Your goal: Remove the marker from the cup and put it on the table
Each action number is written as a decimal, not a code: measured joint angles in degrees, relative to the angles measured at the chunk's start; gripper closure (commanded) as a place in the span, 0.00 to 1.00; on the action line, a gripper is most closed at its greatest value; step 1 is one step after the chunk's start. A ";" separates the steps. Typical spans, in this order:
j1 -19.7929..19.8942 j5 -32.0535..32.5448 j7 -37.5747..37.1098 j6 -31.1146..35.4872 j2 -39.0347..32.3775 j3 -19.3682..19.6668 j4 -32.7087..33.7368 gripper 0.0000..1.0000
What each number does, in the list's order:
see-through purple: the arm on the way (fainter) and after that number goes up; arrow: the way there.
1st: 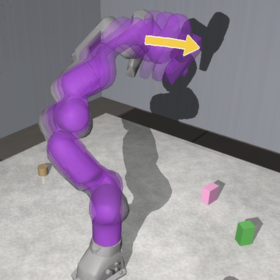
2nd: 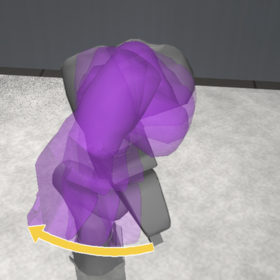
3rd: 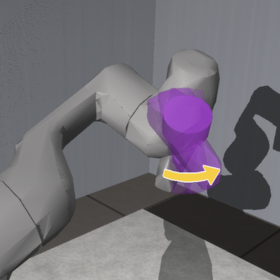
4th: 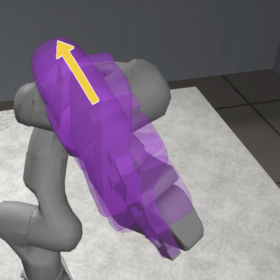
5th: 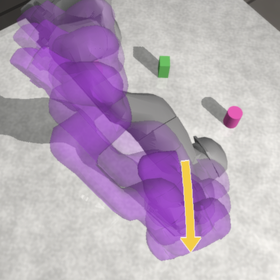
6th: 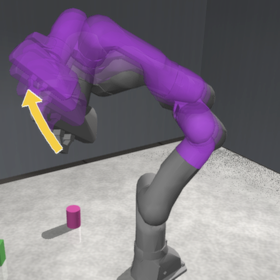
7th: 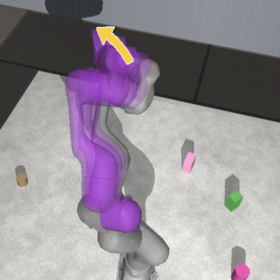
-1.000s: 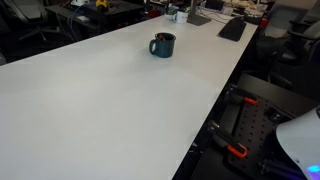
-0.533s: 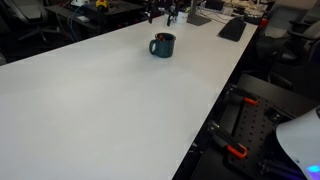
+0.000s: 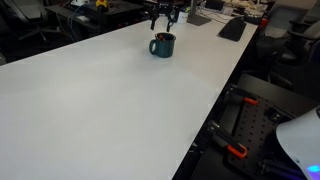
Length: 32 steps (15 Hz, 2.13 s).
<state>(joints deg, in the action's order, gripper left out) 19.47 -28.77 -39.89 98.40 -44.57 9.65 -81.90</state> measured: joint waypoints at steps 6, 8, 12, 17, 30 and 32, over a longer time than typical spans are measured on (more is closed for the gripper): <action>1.29 0.00 0.00 0.00 -0.57 0.08 0.21 0.23; 1.73 0.00 0.00 0.00 -0.98 0.10 0.22 0.23; 1.95 0.00 0.35 0.21 -1.85 0.07 0.22 0.24; 1.71 0.00 1.56 0.28 -1.96 -0.14 0.22 0.26; 1.61 -0.55 6.08 2.78 -2.18 -0.24 0.24 0.37; 1.61 -0.80 6.54 2.79 -2.39 -0.24 0.24 0.32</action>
<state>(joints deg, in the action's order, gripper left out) 21.08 -29.57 -33.35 101.19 -46.96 9.40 -81.66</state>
